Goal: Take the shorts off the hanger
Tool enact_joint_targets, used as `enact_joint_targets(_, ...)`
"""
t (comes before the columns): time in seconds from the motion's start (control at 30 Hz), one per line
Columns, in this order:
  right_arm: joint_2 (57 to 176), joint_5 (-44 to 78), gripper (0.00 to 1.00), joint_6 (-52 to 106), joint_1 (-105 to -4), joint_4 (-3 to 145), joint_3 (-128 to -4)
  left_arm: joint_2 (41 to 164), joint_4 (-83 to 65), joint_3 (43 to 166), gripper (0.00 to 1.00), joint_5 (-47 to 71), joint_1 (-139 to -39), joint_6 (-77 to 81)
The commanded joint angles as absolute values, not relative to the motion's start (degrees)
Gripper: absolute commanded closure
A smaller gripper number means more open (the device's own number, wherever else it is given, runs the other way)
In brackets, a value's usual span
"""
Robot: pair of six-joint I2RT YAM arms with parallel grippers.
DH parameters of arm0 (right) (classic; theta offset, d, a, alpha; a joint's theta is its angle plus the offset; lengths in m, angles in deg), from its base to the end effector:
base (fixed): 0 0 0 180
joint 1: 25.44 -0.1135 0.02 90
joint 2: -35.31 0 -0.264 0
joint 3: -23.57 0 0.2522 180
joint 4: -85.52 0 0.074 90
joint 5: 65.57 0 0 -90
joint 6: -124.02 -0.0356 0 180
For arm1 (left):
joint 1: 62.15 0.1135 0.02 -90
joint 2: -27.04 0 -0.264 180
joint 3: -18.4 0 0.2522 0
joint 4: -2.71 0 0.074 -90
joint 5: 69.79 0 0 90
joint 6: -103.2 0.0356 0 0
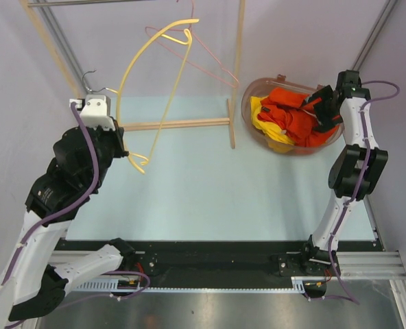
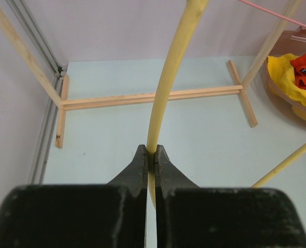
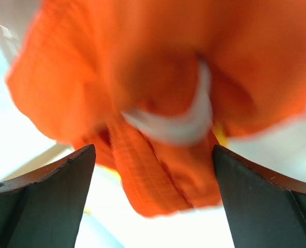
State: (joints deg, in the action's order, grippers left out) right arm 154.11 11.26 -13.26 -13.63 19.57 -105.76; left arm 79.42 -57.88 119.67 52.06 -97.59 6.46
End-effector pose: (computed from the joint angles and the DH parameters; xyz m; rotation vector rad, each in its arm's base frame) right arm 0.4488 -0.0856 0.3015 1.1940 2.2950 0.5294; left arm 0.1142 -0.0582 0.4915 0.0387 1.7437 -0.0454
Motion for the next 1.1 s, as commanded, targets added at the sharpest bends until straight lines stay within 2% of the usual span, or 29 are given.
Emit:
enact_joint_targets(0.0, 144.40, 21.52, 0.00, -12.56, -15.86, 7.53, -103.93, 79.68, -59.20, 122.86, 1.00, 53.95, -97.22, 2.14)
enact_joint_targets(0.33, 128.23, 31.55, 0.00, -9.40, -20.51, 3.38, -93.82, 84.69, -77.74, 125.15, 1.00, 63.79, -97.22, 1.16)
enact_joint_targets(0.47, 122.69, 33.13, 0.00, -8.25, -25.26, 3.55, -89.78, 86.36, -85.65, 124.27, 1.00, 71.26, -97.22, 0.99)
enact_joint_targets(0.63, 116.62, 32.08, 0.00, -8.87, -36.06, 3.73, -83.28, 87.07, -91.99, 122.34, 1.00, 83.56, -97.04, -1.21)
enact_joint_targets(0.77, 112.49, 29.62, 0.00, -10.97, -42.57, 2.24, -79.58, 89.44, -88.32, 120.41, 1.00, 89.37, -95.29, 4.91)
enact_joint_targets(0.9, 108.63, 30.32, 0.00, -11.94, -48.81, -0.22, -79.22, 93.91, -74.80, 120.23, 1.00, 90.61, -91.25, 14.06)
enact_joint_targets(1.07, 105.45, 30.50, 0.00, -10.37, -50.32, -5.48, -80.19, 99.98, -63.19, 123.48, 1.00, 93.06, -89.23, 24.59)
